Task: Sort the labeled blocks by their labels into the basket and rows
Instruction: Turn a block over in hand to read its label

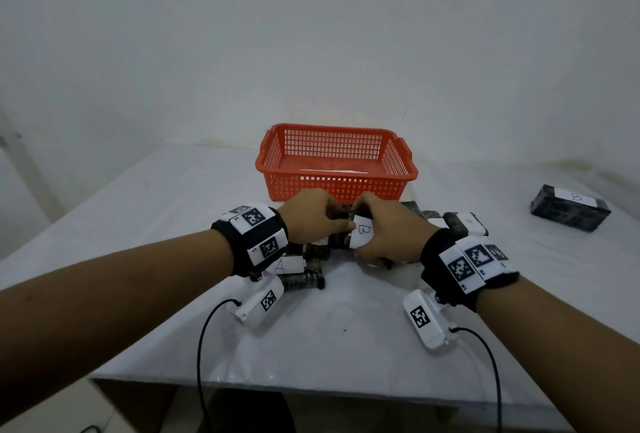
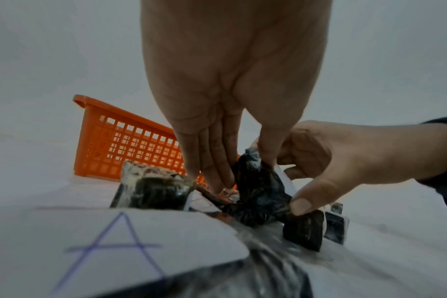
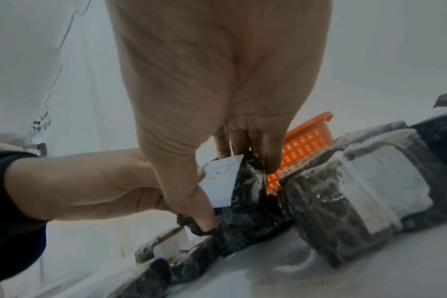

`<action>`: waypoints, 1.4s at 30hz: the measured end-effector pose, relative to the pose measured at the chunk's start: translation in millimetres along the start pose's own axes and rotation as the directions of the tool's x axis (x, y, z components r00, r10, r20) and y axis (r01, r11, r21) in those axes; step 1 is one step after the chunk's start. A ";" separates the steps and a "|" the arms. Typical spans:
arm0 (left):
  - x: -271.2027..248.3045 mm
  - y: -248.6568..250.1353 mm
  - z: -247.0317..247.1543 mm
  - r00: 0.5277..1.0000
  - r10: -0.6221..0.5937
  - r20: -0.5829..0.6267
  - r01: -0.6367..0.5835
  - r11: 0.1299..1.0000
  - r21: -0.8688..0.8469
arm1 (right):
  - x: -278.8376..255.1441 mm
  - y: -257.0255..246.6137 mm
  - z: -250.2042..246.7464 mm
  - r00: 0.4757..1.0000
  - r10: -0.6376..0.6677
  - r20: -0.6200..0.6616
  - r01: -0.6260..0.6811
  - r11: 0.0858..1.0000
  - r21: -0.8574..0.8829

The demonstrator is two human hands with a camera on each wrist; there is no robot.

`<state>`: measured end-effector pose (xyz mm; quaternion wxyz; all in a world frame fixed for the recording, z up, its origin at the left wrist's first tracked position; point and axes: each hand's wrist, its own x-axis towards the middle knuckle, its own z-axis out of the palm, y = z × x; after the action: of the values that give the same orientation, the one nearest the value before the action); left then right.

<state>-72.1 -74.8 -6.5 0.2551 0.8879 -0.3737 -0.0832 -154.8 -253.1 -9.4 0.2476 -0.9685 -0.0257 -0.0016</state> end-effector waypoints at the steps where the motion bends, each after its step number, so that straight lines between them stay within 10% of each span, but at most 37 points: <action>1: 0.1 -1.2 -2.1 1.000 -0.015 -0.013 0.014 0.999 -0.033 | -1.5 -0.7 -1.3 1.000 -0.008 -0.022 0.009 1.000 0.015; 11: -8.5 0.7 -18.1 0.998 -0.054 0.043 0.069 0.833 -0.549 | -15.1 2.9 -5.9 0.959 0.002 -0.283 0.082 0.955 0.286; 42: -22.8 8.1 -6.2 0.996 -0.061 -0.061 -0.005 0.669 -0.743 | -22.3 -0.2 -0.2 0.973 0.114 -0.203 0.112 0.536 0.837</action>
<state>-91.1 -61.0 2.0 0.6075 0.7157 -0.2833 -0.1958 -177.0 -254.1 -9.5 0.6846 -0.7217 0.0064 -0.1022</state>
